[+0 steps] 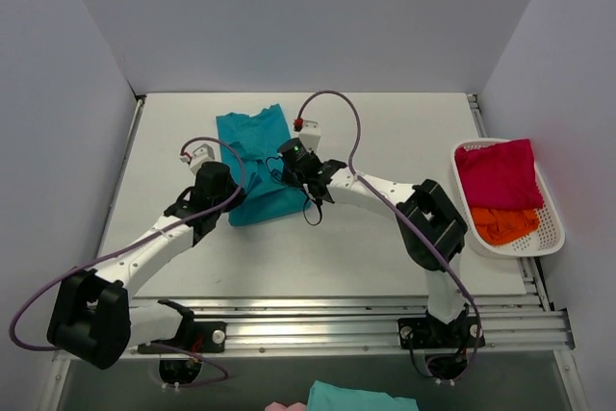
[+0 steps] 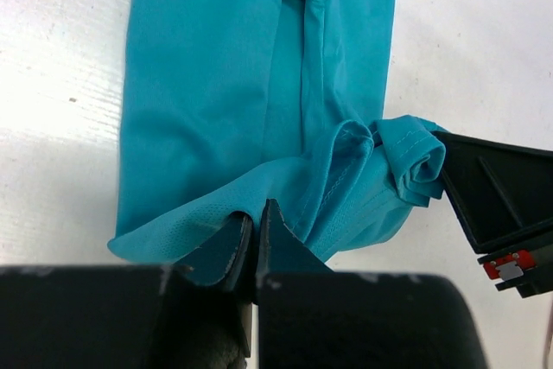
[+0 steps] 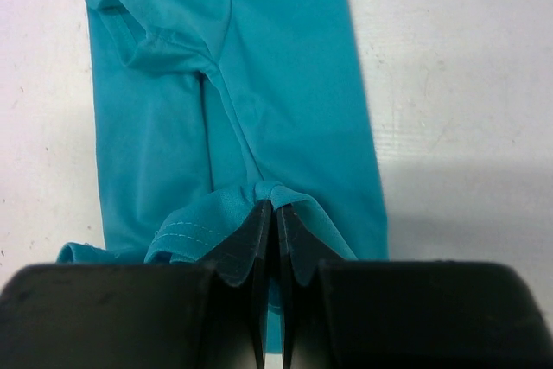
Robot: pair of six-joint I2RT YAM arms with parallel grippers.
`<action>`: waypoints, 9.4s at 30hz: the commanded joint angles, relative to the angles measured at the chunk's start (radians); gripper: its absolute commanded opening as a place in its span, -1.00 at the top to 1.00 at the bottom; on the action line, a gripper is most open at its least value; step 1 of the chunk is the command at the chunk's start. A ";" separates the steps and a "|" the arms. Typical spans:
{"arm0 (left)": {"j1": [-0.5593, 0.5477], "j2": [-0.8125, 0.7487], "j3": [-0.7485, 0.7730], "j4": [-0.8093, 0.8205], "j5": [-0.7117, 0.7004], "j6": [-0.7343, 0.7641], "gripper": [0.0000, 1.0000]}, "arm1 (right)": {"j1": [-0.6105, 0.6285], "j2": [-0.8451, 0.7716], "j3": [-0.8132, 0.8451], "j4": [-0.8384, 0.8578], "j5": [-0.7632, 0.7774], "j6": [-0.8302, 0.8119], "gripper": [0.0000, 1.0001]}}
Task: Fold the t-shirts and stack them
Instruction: Fold the tshirt
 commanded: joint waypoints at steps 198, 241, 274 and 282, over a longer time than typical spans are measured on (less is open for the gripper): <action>-0.097 0.146 -0.206 0.359 -0.086 -0.169 -0.72 | -0.148 0.011 -0.228 0.324 -0.141 0.109 -0.62; -0.131 0.206 -0.240 0.416 -0.080 -0.126 0.95 | -0.084 -0.170 -0.447 0.264 0.032 0.187 1.00; -0.088 -0.248 0.083 -0.160 -0.080 0.053 0.81 | 0.114 -0.216 -0.042 -0.141 0.249 0.093 1.00; 0.024 -0.179 0.123 -0.124 0.015 0.059 0.75 | 0.048 -0.086 0.096 -0.133 0.163 0.027 1.00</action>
